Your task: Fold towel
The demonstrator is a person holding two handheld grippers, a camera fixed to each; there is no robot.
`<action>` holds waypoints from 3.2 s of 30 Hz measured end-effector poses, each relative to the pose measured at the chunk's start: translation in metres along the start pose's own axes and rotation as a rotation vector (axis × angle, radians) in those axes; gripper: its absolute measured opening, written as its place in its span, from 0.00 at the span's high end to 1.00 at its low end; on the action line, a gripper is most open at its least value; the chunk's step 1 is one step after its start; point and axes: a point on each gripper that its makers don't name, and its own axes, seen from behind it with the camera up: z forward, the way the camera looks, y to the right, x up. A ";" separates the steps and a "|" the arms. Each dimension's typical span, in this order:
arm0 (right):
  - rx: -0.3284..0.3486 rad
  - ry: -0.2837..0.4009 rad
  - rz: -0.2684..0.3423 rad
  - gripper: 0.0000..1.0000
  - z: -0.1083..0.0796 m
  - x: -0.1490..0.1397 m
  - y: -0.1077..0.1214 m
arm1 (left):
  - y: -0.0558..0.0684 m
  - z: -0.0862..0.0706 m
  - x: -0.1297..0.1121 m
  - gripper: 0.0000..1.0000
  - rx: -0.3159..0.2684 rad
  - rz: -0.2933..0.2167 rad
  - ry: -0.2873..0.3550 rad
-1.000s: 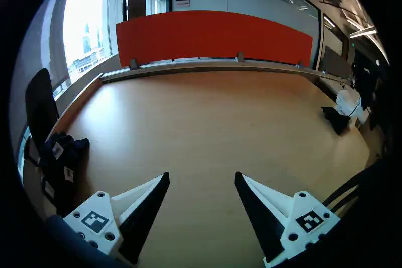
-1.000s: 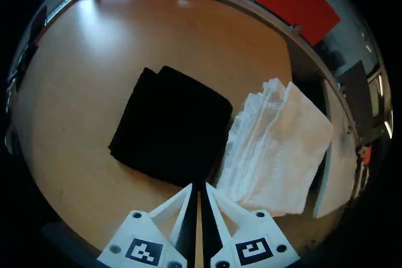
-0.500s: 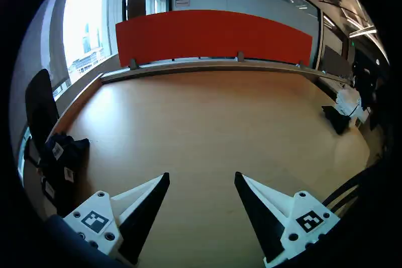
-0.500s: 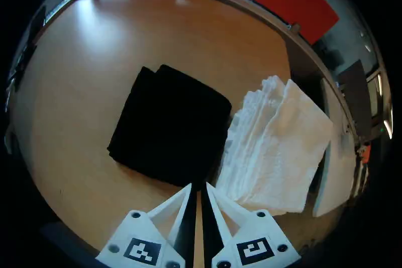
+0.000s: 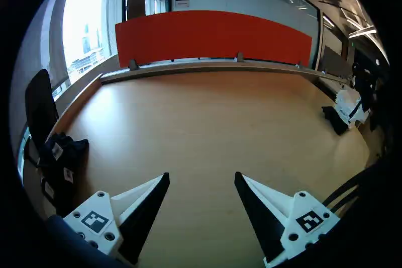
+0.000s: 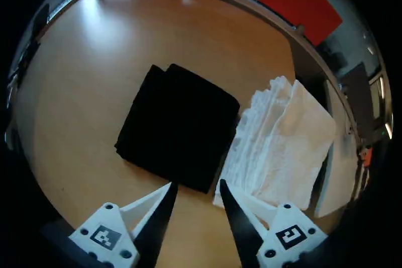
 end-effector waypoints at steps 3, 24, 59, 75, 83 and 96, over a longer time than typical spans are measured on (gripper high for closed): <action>-0.001 0.002 -0.008 0.27 0.000 0.000 -0.002 | 0.000 0.000 0.000 0.04 -0.001 -0.002 0.000; 0.023 0.097 0.094 0.00 -0.009 0.022 -0.020 | -0.003 -0.002 0.002 0.04 0.002 -0.008 0.009; 0.040 0.246 0.477 0.00 -0.015 0.057 -0.038 | -0.007 0.000 0.014 0.04 0.020 -0.036 0.029; -0.067 0.506 0.522 0.00 -0.051 0.097 -0.032 | -0.012 0.000 0.018 0.04 0.038 -0.066 0.038; -0.102 0.677 0.527 0.00 -0.078 0.119 -0.028 | -0.013 0.000 0.020 0.04 0.040 -0.069 0.038; -0.172 0.856 0.498 0.00 -0.113 0.146 -0.025 | -0.012 -0.001 0.023 0.04 0.040 -0.068 0.041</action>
